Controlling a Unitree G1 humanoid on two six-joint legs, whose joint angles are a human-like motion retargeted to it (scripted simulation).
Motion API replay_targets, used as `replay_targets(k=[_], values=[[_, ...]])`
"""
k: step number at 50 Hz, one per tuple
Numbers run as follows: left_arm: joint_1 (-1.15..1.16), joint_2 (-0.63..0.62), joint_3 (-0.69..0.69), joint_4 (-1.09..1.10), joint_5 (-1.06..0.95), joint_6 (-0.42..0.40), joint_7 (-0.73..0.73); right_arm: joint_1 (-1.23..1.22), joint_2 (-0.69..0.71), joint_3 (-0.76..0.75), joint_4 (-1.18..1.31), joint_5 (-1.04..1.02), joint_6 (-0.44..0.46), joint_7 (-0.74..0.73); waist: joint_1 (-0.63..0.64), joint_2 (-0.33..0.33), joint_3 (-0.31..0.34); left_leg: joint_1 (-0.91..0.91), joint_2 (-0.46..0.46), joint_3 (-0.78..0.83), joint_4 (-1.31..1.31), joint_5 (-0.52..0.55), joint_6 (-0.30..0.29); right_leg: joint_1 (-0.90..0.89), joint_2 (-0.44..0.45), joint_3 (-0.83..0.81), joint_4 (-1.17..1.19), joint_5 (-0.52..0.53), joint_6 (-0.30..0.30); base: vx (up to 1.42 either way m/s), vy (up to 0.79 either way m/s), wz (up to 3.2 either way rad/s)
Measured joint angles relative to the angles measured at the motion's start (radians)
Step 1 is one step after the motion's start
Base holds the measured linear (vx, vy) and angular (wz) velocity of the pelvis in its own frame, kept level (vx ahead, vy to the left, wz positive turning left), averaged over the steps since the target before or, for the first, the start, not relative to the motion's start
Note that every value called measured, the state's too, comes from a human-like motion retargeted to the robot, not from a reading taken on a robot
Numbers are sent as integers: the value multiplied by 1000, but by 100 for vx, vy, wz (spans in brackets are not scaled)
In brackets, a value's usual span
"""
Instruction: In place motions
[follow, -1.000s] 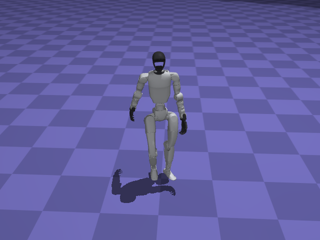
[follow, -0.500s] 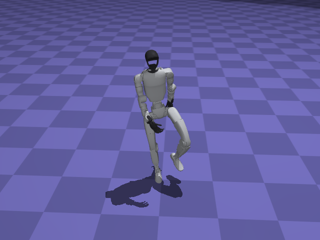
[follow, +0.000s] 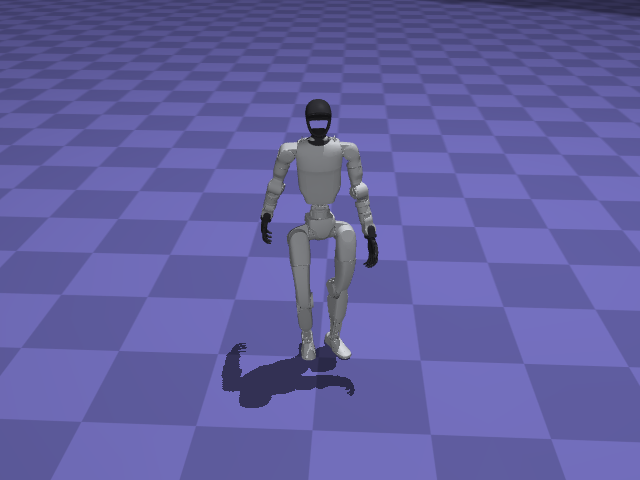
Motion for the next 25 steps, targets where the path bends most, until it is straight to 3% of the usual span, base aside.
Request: replay_targets(k=[6, 12, 15, 18, 20, 22, 23, 25], values=[[-8, 29, -80, -140, 60, -32, 18, 128, -16, -93, 0, 76, 14, -65, 17, 2, 27, -24, 33, -9, 24, 19, -3, -62, 28, 22, 129, -35, -14, -5, -5, 3], [112, -26, -79, -91, 83, -40, 17, 123, 24, -54, 0, 38, 14, -60, 58, -23, -32, -13, -18, 4, 23, 3, 4, 126, 28, 36, -194, -19, 45, 13, -8, -3], [217, -70, -22, -40, 123, -13, 5, 37, 54, 41, 0, 50, 35, -39, 61, -53, -47, -12, -64, 16, 92, -45, 18, 256, -3, -5, -388, -172, 83, 10, -11, 4], [338, -107, 54, 43, 108, -13, 44, -94, 106, 179, 0, 59, 31, -3, 132, -88, -54, -97, -65, 107, 335, -7, 47, 307, -25, 44, -522, -170, 53, 10, -11, -75], [374, -115, 101, 117, 67, 5, 72, -234, 143, 246, 0, 42, 17, 51, 144, -96, -48, -292, 54, 116, 727, 124, 31, 301, -42, 39, -565, -145, 67, -25, -21, 5], [405, -112, 117, 176, -5, -5, 93, -346, 175, 264, -82, -7, -1, 109, 165, -97, -14, -509, 124, 88, 1050, 198, 116, 289, -44, 23, -590, -120, 65, -42, -18, 21], [428, -114, 126, 188, -45, -9, 97, -398, 190, 280, -130, -34, -12, 140, 186, -111, 8, -605, 78, 39, 1173, 146, 106, 294, -49, 39, -603, -107, 60, -36, -9, -63], [455, -117, 155, 215, -79, 3, 82, -513, 207, 312, -217, -70, -22, 211, 242, -126, 44, -753, 167, 84, 1400, 78, 117, 298, -42, 83, -608, -109, 41, -28, -3, -128]])
